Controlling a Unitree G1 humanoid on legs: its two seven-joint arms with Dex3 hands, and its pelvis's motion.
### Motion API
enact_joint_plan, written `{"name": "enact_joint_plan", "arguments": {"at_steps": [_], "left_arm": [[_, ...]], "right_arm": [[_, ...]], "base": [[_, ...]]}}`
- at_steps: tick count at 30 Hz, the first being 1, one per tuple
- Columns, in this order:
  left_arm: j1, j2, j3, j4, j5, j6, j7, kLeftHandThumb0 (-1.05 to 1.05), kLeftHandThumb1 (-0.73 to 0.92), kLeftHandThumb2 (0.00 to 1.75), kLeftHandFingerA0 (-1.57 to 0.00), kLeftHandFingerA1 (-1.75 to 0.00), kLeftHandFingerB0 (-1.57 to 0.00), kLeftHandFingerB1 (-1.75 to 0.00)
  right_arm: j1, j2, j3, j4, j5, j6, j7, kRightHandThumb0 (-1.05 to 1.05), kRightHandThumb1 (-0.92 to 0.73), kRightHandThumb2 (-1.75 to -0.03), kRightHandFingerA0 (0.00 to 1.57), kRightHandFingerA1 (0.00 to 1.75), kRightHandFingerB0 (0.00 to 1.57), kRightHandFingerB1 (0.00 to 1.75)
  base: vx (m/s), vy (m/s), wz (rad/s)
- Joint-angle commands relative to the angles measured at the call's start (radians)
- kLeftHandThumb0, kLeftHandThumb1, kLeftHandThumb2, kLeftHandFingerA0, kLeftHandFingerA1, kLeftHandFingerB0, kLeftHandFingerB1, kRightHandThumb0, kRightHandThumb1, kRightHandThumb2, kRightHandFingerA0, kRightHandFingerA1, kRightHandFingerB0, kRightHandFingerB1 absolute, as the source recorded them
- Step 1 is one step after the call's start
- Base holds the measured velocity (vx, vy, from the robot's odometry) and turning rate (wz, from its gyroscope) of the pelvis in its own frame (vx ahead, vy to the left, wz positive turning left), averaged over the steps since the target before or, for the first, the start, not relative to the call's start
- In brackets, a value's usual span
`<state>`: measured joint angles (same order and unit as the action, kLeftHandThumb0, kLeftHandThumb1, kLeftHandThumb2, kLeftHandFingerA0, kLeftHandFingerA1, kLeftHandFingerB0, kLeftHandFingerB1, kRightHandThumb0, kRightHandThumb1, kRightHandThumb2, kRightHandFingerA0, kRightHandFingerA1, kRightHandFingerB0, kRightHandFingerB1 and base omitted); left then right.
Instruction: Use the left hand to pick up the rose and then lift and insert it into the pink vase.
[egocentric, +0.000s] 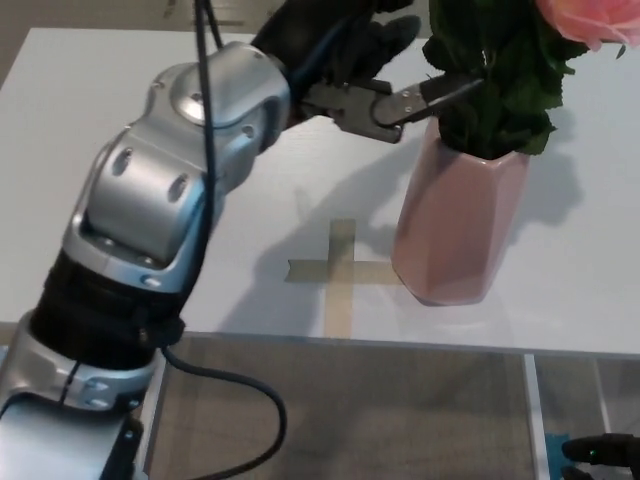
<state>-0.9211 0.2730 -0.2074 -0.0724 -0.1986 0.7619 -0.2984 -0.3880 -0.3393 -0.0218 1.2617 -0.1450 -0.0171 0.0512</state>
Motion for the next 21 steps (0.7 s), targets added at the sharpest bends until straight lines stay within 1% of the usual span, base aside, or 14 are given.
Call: {"name": "enact_joint_plan", "arguments": {"at_steps": [1, 5, 7, 10, 13, 14, 15, 20, 21], "left_arm": [[0.032, 0.043, 0.033, -0.069, -0.017, 0.006, -0.069, -0.75, 0.41, 0.83, 0.00, 0.00, 0.00, -0.03], [0.042, 0.083, 0.042, -0.117, -0.018, 0.024, -0.097, -0.74, 0.41, 0.83, 0.00, 0.00, 0.00, -0.04], [0.065, 0.146, 0.048, -0.179, -0.020, 0.030, -0.133, -0.74, 0.41, 0.83, 0.00, 0.00, 0.00, -0.05], [0.111, 0.203, 0.081, -0.236, -0.049, 0.028, -0.173, -0.73, 0.40, 0.83, 0.00, -0.02, 0.00, -0.07], [0.188, 0.239, 0.130, -0.296, -0.086, 0.014, -0.209, -0.74, 0.41, 0.82, 0.00, -0.01, 0.00, -0.07], [0.233, 0.259, 0.154, -0.323, -0.093, -0.012, -0.226, -0.74, 0.42, 0.82, 0.00, 0.00, 0.00, -0.05], [0.322, 0.299, 0.198, -0.380, -0.098, -0.062, -0.253, -0.75, 0.43, 0.82, 0.00, 0.00, 0.00, -0.05], [0.575, 0.384, 0.287, -0.523, -0.049, -0.199, -0.274, -0.75, 0.43, 0.82, 0.00, 0.00, -0.01, -0.06], [0.670, 0.394, 0.325, -0.552, -0.032, -0.257, -0.283, -0.74, 0.42, 0.82, 0.00, -0.03, -0.01, -0.09]], "right_arm": [[0.006, 0.000, -0.007, 0.009, 0.009, 0.017, 0.009, -0.38, -0.65, -0.60, 0.56, 0.40, 0.55, 0.39], [0.005, -0.002, -0.001, 0.011, 0.002, 0.013, 0.013, -0.38, -0.65, -0.59, 0.55, 0.40, 0.53, 0.38], [0.006, 0.000, 0.003, 0.010, -0.001, 0.010, 0.016, -0.38, -0.65, -0.59, 0.55, 0.39, 0.52, 0.38], [0.011, 0.001, 0.007, 0.009, -0.003, 0.007, 0.017, -0.38, -0.65, -0.59, 0.55, 0.39, 0.52, 0.38], [0.020, 0.000, 0.014, 0.010, -0.007, 0.006, 0.012, -0.38, -0.65, -0.60, 0.54, 0.39, 0.53, 0.38], [0.021, 0.000, 0.012, 0.010, -0.005, 0.007, 0.010, -0.39, -0.65, -0.60, 0.55, 0.40, 0.55, 0.39], [0.026, 0.000, 0.009, 0.011, -0.001, 0.005, 0.006, -0.39, -0.65, -0.60, 0.56, 0.40, 0.57, 0.39], [0.043, 0.003, 0.008, 0.016, -0.001, -0.004, -0.003, -0.39, -0.65, -0.60, 0.57, 0.40, 0.57, 0.40], [0.050, 0.002, 0.011, 0.014, -0.004, -0.009, -0.004, -0.39, -0.65, -0.60, 0.57, 0.40, 0.56, 0.39]], "base": [[0.00, 0.000, 0.00], [0.00, 0.000, 0.00], [0.00, 0.000, 0.00], [0.00, 0.000, 0.00], [0.00, 0.000, 0.00], [0.00, 0.000, 0.00], [0.00, 0.000, 0.00], [0.00, 0.000, 0.00], [0.00, 0.000, 0.00]]}}
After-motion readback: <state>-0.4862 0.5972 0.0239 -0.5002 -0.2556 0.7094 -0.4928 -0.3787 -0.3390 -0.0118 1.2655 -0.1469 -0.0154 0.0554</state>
